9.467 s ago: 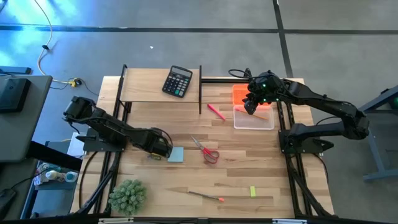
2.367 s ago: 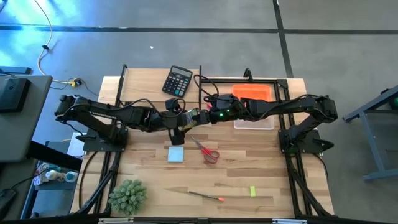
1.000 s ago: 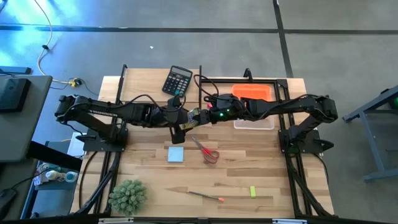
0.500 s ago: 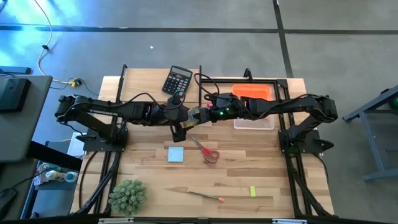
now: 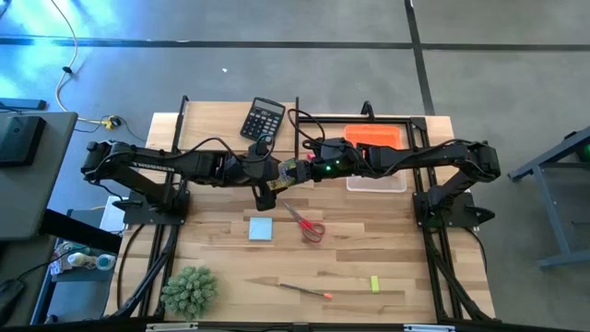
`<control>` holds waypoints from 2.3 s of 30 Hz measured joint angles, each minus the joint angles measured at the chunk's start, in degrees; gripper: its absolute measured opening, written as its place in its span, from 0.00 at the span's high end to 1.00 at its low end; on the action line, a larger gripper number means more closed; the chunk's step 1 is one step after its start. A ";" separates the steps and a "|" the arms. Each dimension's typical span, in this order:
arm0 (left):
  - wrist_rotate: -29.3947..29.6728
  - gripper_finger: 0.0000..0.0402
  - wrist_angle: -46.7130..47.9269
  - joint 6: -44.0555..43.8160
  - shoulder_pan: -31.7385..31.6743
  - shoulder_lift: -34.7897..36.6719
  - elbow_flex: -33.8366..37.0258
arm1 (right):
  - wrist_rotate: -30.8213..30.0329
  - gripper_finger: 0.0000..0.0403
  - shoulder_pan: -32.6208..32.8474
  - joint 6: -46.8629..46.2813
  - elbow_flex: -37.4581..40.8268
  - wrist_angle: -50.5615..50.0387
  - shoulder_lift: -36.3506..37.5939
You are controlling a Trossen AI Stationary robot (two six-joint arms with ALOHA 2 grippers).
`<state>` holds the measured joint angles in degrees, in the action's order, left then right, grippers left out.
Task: Pack school essentials
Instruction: Put the yellow crayon box into the orange supply box
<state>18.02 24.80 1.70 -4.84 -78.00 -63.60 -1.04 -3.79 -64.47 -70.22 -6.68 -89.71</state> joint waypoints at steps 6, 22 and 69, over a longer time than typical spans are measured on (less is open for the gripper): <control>0.14 0.13 -0.36 0.00 0.00 0.00 -0.02 | 0.00 0.67 0.00 0.03 0.00 0.02 0.00; 0.93 0.04 -1.56 -2.90 -0.02 0.04 -0.04 | -0.54 0.67 0.00 0.24 0.00 -0.15 -0.02; 1.03 0.01 -2.61 -3.28 0.00 0.04 -0.06 | -10.03 0.67 -10.06 21.77 0.00 -28.06 19.79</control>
<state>19.05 22.19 -1.58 -4.84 -77.95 -63.66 -11.06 -13.85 -42.70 -70.22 -34.73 -69.92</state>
